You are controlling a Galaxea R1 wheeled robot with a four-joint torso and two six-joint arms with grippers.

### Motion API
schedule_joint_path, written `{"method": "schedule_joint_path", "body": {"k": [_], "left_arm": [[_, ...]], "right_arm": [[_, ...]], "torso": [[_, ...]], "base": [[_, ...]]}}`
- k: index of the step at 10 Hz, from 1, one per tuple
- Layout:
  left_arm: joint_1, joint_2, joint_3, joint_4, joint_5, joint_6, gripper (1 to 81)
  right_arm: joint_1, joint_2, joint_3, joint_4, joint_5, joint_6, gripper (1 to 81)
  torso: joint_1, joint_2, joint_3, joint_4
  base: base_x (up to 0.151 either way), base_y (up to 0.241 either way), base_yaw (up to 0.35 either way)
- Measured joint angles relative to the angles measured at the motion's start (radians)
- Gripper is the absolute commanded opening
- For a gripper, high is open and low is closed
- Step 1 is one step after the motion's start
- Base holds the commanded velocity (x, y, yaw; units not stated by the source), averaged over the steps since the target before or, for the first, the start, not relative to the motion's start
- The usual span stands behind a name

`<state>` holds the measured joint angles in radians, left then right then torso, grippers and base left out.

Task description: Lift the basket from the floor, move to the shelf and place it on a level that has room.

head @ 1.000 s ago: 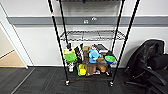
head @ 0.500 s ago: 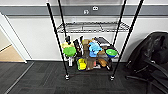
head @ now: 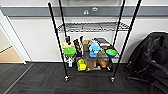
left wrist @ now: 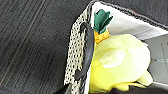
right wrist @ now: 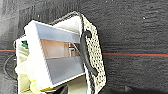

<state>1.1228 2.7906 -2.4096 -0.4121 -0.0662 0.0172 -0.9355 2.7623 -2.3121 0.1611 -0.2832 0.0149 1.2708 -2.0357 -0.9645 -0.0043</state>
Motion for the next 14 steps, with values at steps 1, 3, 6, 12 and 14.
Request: {"method": "schedule_joint_path", "body": {"k": [1,3,6,12,14], "left_arm": [[0.0,0.007,0.0,0.0,0.007,0.0,81.1],[-0.005,0.01,0.0,0.0,0.023,0.0,81.1],[-0.025,0.01,-0.001,0.0,0.038,0.0,81.1],[-0.058,-0.012,-0.001,0.0,0.042,0.0,81.1],[-0.051,-0.011,-0.002,-0.001,0.045,0.0,81.1]], "right_arm": [[-0.001,0.009,-0.005,0.0,-0.003,0.0,81.1],[0.001,0.028,-0.02,0.003,-0.006,0.0,81.1],[0.018,0.034,-0.028,0.004,-0.006,0.0,81.1],[0.071,0.082,-0.076,0.023,-0.009,0.0,81.1],[0.076,0.113,-0.092,0.026,-0.01,0.0,81.1]], "torso": [[0.021,-0.034,0.0,0.0],[0.065,-0.104,0.0,0.0],[0.121,-0.194,-0.028,0.0],[0.227,-0.362,-0.113,0.0],[0.269,-0.431,-0.113,0.0]], "base": [[0.0,0.0,0.0],[0.0,0.0,0.0],[0.0,0.0,0.0],[0.0,0.0,0.0],[0.0,0.0,0.0]]}}
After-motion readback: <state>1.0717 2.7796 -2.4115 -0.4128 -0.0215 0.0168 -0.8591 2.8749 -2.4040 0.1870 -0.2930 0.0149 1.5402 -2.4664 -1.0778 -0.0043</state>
